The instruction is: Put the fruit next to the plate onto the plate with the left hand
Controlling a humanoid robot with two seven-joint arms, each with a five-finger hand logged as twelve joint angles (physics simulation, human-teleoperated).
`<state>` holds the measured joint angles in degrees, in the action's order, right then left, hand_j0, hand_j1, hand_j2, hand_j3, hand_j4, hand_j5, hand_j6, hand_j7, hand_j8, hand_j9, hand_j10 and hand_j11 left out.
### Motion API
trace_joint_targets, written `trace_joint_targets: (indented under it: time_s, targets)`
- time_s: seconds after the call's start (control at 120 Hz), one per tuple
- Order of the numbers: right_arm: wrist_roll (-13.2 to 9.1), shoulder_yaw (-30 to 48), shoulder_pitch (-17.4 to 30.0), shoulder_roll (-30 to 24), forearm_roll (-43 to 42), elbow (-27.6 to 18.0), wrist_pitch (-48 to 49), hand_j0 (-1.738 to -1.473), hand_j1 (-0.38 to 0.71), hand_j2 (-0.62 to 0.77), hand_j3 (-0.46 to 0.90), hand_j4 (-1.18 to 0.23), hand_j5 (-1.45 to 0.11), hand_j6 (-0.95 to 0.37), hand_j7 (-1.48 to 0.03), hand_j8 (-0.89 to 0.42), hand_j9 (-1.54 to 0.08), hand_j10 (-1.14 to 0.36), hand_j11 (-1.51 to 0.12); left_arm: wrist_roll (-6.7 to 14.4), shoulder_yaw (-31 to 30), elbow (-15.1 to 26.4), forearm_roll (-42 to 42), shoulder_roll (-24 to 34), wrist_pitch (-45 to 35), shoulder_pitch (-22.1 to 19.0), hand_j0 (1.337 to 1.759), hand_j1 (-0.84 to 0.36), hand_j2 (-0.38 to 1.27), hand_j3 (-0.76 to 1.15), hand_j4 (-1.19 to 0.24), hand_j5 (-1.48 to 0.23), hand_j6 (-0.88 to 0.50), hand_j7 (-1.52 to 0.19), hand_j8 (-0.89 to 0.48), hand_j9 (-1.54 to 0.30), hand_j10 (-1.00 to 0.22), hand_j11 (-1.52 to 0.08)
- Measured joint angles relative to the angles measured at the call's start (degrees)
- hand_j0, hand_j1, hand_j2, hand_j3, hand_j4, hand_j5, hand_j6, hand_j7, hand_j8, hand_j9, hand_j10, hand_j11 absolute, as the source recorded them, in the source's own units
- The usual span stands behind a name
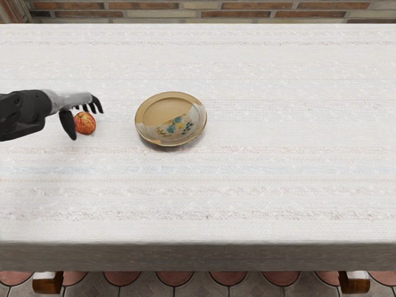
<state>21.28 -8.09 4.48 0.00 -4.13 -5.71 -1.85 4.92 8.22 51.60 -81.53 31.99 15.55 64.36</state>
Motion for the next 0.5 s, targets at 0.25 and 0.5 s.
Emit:
trace_joint_targets:
  time_s: [0.25,0.5]
  targets:
    - [0.0,0.0,0.0,0.0,0.0,0.0,0.0,-1.658,-0.31,-0.01,0.0,-0.04,-0.05,-0.04,-0.05,-0.04,-0.05,-0.04,-0.05,0.0,0.0,-1.4,0.6,-1.0,-0.1,-1.3,1.658,-0.07,0.07,0.0,-0.36,-0.46,-0.36,-0.46,-0.36,-0.46,-0.36,-0.46]
    - [0.0,0.0,0.0,0.0,0.0,0.0,0.0,-1.658,-0.31,-0.01,0.0,-0.04,-0.05,-0.04,-0.05,-0.04,-0.05,-0.04,-0.05,0.0,-0.1,-1.4,0.6,-1.1,0.0,-1.5,1.658,-0.2,0.1,0.0,-0.47,-0.59,-0.45,-0.59,-0.44,-0.6,-0.47,-0.6]
